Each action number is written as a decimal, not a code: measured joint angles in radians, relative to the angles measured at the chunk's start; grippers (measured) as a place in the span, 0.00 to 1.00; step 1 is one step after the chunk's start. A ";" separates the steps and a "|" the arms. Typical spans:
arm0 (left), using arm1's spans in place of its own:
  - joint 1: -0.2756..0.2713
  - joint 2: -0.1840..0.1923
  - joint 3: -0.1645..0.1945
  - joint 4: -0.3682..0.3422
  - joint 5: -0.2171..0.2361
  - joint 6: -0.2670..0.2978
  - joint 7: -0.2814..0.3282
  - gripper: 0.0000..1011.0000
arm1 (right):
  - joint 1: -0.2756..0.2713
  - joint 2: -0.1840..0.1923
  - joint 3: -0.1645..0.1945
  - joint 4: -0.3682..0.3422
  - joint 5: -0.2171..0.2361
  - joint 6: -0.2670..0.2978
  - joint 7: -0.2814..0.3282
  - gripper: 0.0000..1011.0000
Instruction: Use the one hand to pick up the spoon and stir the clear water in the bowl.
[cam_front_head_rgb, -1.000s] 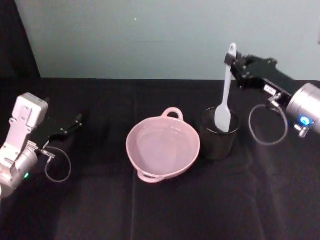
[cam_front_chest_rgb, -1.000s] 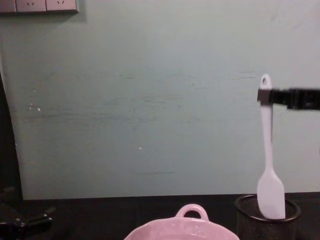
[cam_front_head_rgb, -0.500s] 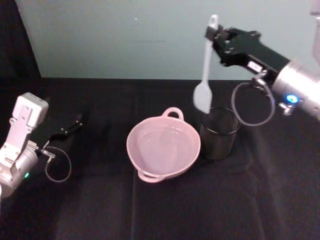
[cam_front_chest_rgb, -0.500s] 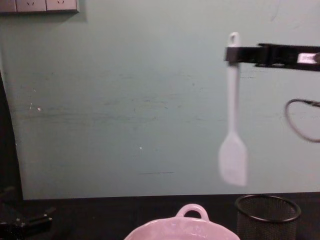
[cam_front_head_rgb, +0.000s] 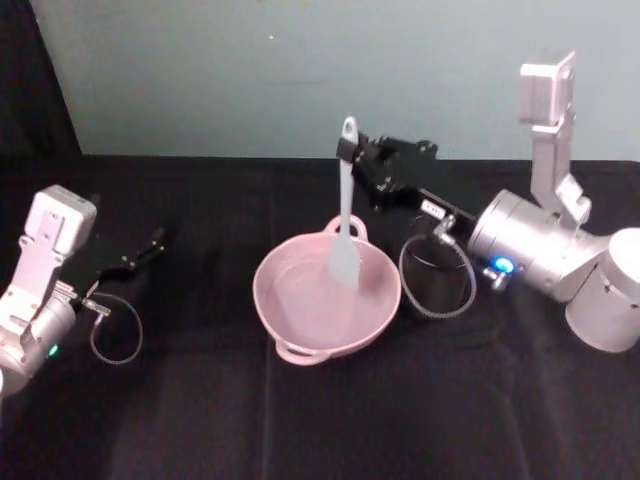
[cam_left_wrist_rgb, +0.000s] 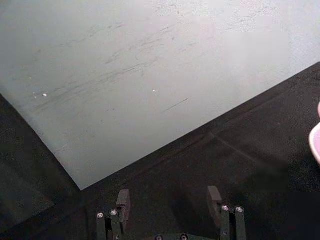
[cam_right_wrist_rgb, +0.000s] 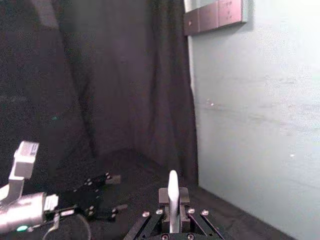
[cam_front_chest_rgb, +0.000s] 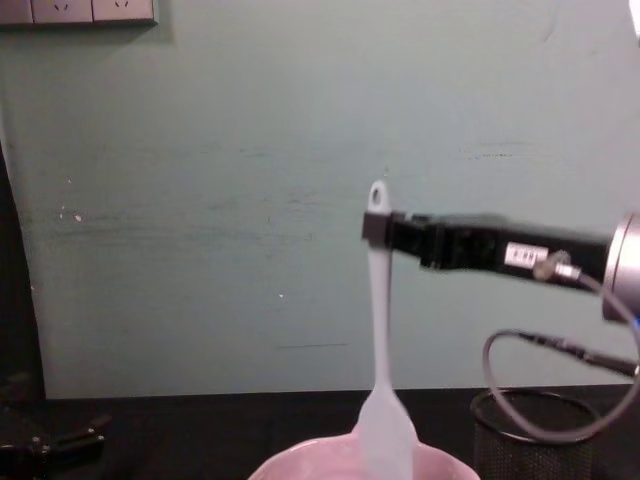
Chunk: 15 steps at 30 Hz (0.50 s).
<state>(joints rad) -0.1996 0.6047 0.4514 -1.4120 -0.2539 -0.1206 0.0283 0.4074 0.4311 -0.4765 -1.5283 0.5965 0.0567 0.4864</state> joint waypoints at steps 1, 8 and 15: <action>0.000 0.000 0.000 0.000 0.000 0.000 0.000 1.00 | -0.002 -0.003 -0.003 0.007 -0.001 -0.007 0.006 0.11; 0.000 0.000 0.000 0.000 0.000 0.000 0.000 1.00 | -0.011 -0.022 -0.030 0.050 -0.024 -0.043 0.036 0.11; 0.000 0.000 0.000 0.000 0.000 0.000 0.000 1.00 | -0.019 -0.038 -0.038 0.074 -0.037 -0.051 0.042 0.11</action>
<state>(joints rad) -0.1995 0.6047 0.4514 -1.4120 -0.2539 -0.1205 0.0283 0.3880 0.3936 -0.5149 -1.4545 0.5591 0.0061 0.5286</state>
